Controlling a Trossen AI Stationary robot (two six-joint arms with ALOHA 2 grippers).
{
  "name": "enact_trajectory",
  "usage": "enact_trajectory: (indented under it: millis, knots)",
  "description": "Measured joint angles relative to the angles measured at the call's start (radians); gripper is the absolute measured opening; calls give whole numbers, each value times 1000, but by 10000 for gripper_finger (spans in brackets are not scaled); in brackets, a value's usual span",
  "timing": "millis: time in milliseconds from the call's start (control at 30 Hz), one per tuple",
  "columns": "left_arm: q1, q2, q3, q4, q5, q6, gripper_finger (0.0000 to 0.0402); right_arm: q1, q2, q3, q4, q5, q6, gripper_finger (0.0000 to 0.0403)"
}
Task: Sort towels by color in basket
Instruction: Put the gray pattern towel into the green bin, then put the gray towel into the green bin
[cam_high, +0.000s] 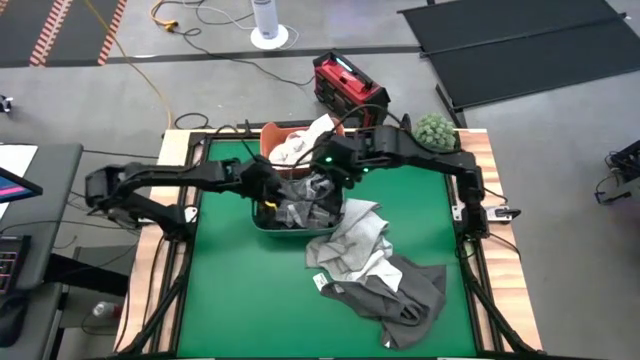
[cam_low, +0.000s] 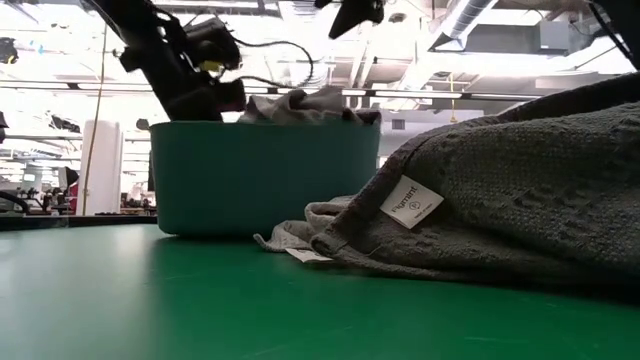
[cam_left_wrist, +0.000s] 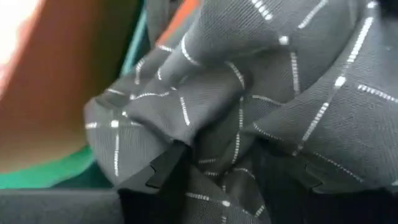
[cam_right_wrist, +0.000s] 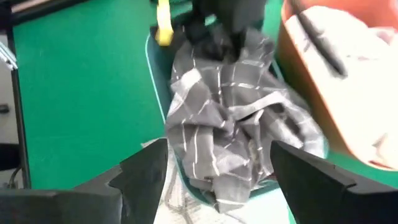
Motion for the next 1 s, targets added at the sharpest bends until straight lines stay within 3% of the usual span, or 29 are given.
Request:
enact_trajectory:
  millis: [200,333,567,733,1000]
  knots:
    - [-21,94,1,26,-12,20,167,31,-74,0,-2,96,2,310]
    - [-30,94,11,7,-17,19,167,46,-103,0,-10,126,18,310]
    - [-30,-42,86,-71,5,25,167,66,-135,0,-69,127,56,310]
    - [-31,-143,137,-197,55,39,167,107,-137,-1,-233,122,115,310]
    - [-30,-349,159,-283,37,-36,167,277,-149,-188,-227,63,247,310]
